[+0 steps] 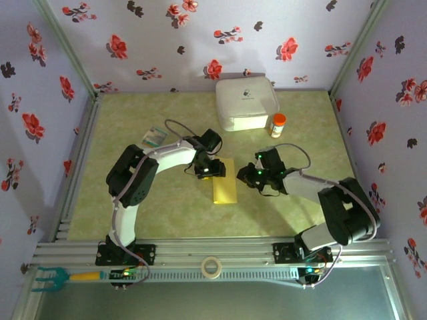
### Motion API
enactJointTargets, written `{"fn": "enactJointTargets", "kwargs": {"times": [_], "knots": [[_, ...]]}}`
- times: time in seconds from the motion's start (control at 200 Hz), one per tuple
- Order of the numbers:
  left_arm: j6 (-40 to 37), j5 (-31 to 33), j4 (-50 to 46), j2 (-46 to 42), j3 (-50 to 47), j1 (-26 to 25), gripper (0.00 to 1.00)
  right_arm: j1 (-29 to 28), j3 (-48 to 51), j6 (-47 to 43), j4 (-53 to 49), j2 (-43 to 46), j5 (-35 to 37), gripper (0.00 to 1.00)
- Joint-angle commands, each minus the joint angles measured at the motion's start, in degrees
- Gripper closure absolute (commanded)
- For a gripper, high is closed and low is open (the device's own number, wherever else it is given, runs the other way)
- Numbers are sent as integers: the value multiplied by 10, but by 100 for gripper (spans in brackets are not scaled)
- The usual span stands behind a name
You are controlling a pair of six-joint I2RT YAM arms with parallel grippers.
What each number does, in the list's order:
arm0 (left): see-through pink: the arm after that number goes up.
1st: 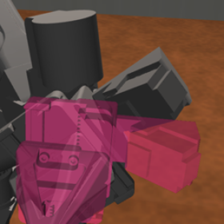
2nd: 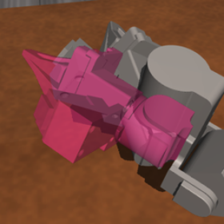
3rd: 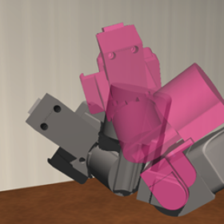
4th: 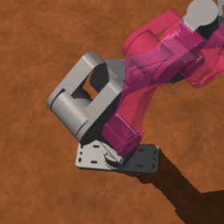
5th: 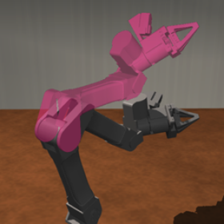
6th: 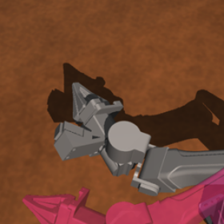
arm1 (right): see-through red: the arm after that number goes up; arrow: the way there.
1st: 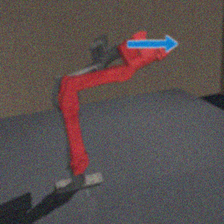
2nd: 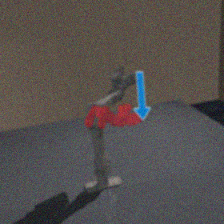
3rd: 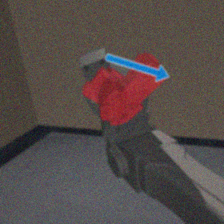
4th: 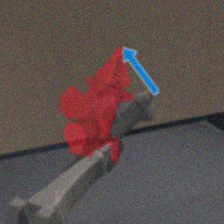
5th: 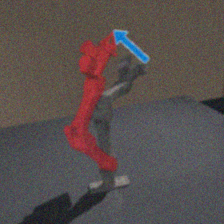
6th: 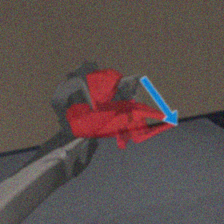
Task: Fold a paper plane with a square sheet of paper (pick it up from the middle)
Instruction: Hold the square sheet of paper at the center of the table.
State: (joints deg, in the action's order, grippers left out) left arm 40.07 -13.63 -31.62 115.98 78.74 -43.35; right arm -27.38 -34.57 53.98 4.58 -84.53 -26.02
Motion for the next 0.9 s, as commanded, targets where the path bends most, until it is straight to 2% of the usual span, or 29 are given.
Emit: {"fn": "enactJointTargets", "kwargs": {"times": [0.0,0.02,0.485,0.895], "knots": [[-16,46,12,70,-25,-4,46,-11,-37,-13,0,-38,-18,98],[-15,46,11,70,-25,-5,46,-13,-42,-14,-2,-45,-19,100],[-17,44,10,77,-20,-6,46,-33,-105,-40,-41,-128,-25,100],[-22,42,12,52,-19,-7,45,-33,-78,-98,-113,-157,34,100]]}}
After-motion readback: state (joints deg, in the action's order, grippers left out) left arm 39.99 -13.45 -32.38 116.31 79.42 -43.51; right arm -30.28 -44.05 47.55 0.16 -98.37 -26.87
